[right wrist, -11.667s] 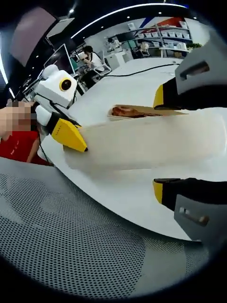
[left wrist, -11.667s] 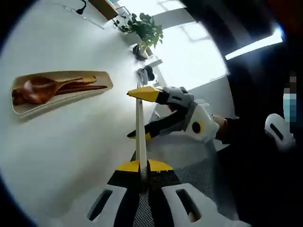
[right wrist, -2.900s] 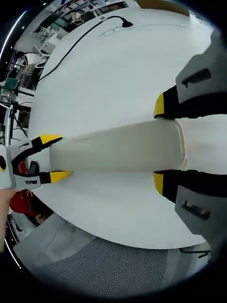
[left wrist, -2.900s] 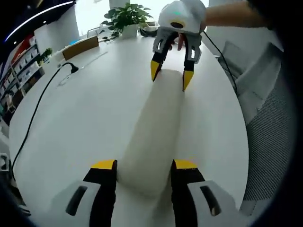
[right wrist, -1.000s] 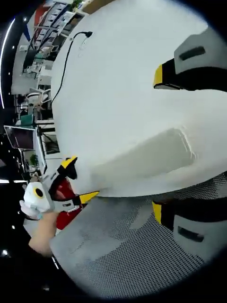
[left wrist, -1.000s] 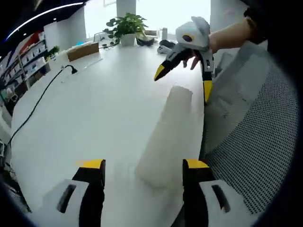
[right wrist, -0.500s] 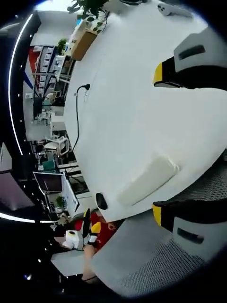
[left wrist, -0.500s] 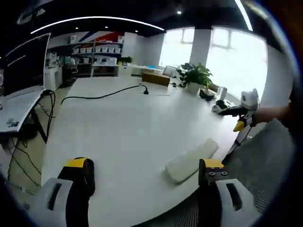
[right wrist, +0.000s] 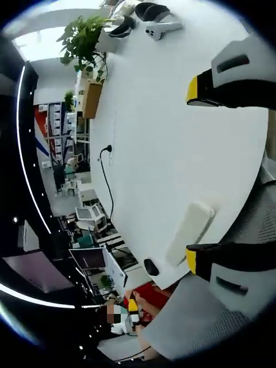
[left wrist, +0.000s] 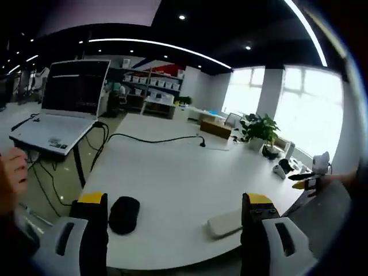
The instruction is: Arrange the utensils inside the cutlery case until each visible utensil rests in its matching compartment.
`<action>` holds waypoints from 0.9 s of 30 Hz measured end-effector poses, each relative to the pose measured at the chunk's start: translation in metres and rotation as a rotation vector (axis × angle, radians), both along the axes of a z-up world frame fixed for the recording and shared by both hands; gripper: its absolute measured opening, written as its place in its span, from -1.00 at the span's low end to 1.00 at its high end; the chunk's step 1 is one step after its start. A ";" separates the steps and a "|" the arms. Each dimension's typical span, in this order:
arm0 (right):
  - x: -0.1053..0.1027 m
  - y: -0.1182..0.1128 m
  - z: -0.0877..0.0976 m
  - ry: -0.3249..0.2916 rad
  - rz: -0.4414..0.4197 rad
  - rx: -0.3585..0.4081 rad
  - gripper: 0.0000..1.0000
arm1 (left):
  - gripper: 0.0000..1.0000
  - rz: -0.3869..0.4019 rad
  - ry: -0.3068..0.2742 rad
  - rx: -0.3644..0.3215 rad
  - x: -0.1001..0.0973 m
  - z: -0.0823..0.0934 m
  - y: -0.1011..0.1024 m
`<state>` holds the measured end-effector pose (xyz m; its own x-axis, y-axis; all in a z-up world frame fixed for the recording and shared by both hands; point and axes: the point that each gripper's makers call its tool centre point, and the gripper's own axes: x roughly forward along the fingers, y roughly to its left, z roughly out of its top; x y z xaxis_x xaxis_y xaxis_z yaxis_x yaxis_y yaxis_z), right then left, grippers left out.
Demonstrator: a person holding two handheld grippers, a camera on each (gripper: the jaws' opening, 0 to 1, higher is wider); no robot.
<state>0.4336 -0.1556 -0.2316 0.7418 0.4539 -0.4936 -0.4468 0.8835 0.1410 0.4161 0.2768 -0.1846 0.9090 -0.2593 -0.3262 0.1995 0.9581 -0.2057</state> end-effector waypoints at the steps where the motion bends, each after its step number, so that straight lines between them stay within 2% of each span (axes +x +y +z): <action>1: 0.002 0.003 0.007 -0.050 0.014 -0.004 0.99 | 0.99 -0.001 0.007 0.001 0.000 0.000 -0.001; 2: 0.001 0.003 0.007 -0.062 0.020 -0.010 0.99 | 0.99 -0.005 0.014 -0.006 0.000 -0.001 -0.002; 5: -0.004 0.004 0.001 -0.021 0.027 -0.015 0.99 | 0.99 -0.002 -0.024 -0.024 -0.002 0.011 -0.005; 6: -0.005 0.006 0.003 -0.028 0.029 -0.010 0.99 | 0.99 0.001 -0.023 -0.026 -0.002 0.012 -0.005; 7: -0.005 0.010 0.010 -0.066 0.037 0.009 0.99 | 0.99 0.012 -0.023 -0.092 -0.003 0.017 -0.010; 8: -0.007 0.010 0.010 -0.070 0.041 0.009 0.99 | 0.99 0.001 -0.044 -0.151 -0.002 0.025 -0.017; 9: -0.007 0.009 0.009 -0.064 0.038 0.006 0.99 | 0.99 -0.017 -0.088 -0.189 -0.001 0.037 -0.024; 13: -0.008 0.003 0.014 -0.069 0.019 0.028 0.99 | 0.99 -0.039 -0.080 -0.120 -0.001 0.035 -0.036; 16: -0.010 0.003 0.019 -0.082 0.020 0.023 0.99 | 0.98 -0.061 -0.057 -0.117 -0.001 0.029 -0.039; 19: -0.012 0.004 0.021 -0.081 0.021 0.023 0.99 | 0.98 -0.051 -0.086 -0.129 -0.002 0.036 -0.038; 22: -0.014 0.005 0.019 -0.079 0.048 -0.019 0.99 | 0.98 -0.068 -0.073 -0.119 -0.001 0.032 -0.043; 23: -0.014 0.004 0.018 -0.075 0.052 -0.032 0.99 | 0.97 -0.098 -0.061 -0.069 -0.003 0.026 -0.046; 25: -0.018 0.008 0.011 -0.030 0.087 -0.050 0.99 | 0.89 -0.120 -0.041 -0.024 -0.005 0.021 -0.048; 27: -0.017 0.012 0.012 -0.032 0.094 -0.045 0.99 | 0.87 -0.112 -0.058 -0.040 -0.006 0.026 -0.047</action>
<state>0.4162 -0.1438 -0.2197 0.7127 0.4999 -0.4920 -0.5315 0.8427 0.0864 0.4099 0.2296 -0.1589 0.8910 -0.3718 -0.2607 0.3172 0.9204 -0.2284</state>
